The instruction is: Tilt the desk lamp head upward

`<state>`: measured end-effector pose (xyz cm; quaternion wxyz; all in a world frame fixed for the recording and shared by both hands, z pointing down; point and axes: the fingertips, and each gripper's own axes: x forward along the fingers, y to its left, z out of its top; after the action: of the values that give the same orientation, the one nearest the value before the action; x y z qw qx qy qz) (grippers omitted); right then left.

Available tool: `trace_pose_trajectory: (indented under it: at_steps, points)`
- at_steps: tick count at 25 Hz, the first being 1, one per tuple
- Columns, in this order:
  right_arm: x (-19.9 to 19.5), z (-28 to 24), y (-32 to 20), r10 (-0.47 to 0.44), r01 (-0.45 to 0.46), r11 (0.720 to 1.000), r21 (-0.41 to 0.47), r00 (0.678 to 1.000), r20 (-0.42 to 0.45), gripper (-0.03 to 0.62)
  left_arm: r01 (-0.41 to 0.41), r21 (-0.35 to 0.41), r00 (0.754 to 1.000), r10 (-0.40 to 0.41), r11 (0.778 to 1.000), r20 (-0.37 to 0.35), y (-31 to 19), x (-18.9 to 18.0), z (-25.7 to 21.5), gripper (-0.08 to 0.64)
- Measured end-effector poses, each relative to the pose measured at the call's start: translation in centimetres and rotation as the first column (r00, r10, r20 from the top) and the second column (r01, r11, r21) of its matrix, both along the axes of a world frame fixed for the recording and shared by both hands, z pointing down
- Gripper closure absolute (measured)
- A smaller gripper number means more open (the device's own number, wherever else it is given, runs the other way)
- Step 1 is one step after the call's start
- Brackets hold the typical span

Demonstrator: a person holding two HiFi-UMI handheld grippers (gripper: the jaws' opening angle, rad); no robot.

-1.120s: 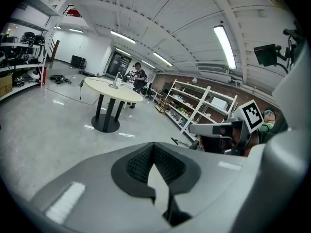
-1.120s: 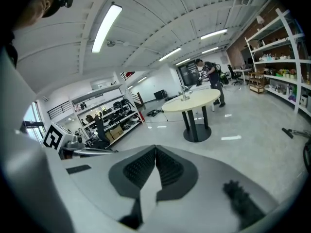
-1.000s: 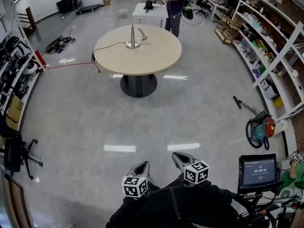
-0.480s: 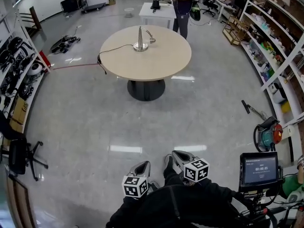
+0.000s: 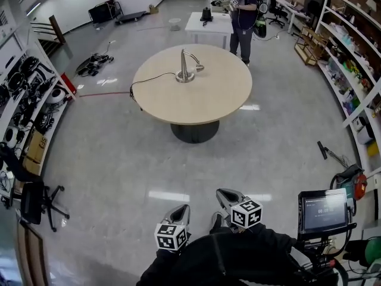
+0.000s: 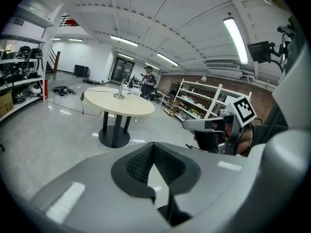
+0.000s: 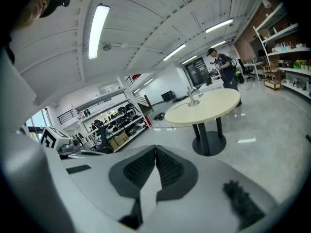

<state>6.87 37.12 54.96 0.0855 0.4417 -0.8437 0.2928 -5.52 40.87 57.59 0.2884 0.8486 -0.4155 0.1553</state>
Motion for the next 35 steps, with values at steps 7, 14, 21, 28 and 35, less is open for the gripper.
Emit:
trace_pose_trajectory:
  at_steps: [7,14,21,28,35]
  points:
    - [4.8,-0.2,-6.8,-0.003,0.003,1.0,0.02,1.0,0.022,0.588,-0.029,0.044,0.999,0.027,0.999,0.039,-6.2,5.7,-0.8,0.554]
    - [8.2,-0.3,-11.2,0.014,-0.015,1.0,0.011,0.999,0.042,0.588,-0.009,0.041,0.999,0.007,0.999,0.051,-10.6,8.3,-1.4,0.554]
    - [10.2,0.7,-14.4,0.077,-0.077,0.997,-0.008,0.996,0.047,0.588,-0.053,0.024,0.997,0.052,0.998,0.057,-14.7,9.8,-0.4,0.554]
    - [12.7,1.4,-19.3,0.175,-0.175,0.985,-0.006,0.985,0.006,0.588,-0.149,0.027,0.989,0.149,0.988,0.021,-20.9,12.0,0.7,0.554]
    - [11.0,1.5,-26.1,0.218,-0.219,0.975,-0.019,0.975,-0.035,0.588,-0.186,0.025,0.982,0.187,0.982,-0.023,-29.0,10.2,0.8,0.554]
